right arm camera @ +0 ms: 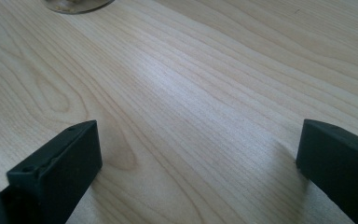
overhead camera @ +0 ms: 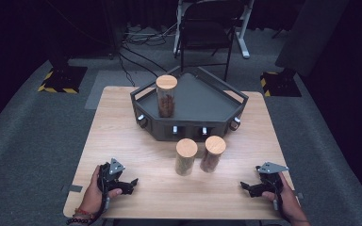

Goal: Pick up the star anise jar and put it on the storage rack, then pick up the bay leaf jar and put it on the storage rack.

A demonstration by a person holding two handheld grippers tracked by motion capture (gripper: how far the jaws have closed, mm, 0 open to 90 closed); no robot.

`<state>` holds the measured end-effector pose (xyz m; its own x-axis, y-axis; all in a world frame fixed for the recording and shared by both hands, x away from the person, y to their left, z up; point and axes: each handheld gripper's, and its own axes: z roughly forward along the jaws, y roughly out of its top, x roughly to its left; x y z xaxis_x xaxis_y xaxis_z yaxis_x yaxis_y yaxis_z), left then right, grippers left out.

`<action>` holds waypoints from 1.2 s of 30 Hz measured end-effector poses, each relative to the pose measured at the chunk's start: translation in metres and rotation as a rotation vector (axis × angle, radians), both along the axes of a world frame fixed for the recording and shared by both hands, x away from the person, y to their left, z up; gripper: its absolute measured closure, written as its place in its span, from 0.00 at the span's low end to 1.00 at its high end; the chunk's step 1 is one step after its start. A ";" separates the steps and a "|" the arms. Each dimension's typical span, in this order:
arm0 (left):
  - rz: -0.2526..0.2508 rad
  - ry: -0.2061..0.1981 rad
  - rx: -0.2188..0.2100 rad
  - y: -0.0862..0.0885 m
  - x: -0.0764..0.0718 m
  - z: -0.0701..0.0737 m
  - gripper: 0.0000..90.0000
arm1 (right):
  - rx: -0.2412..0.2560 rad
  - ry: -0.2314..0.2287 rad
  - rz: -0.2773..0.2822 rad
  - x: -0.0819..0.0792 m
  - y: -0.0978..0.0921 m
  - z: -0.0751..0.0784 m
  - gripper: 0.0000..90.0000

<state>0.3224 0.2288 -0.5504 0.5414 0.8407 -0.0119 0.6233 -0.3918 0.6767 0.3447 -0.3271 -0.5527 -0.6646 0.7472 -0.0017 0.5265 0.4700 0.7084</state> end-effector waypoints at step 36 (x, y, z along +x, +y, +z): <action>-0.014 -0.001 0.001 0.000 0.002 0.000 0.00 | -0.044 0.007 0.024 -0.005 0.011 0.008 0.03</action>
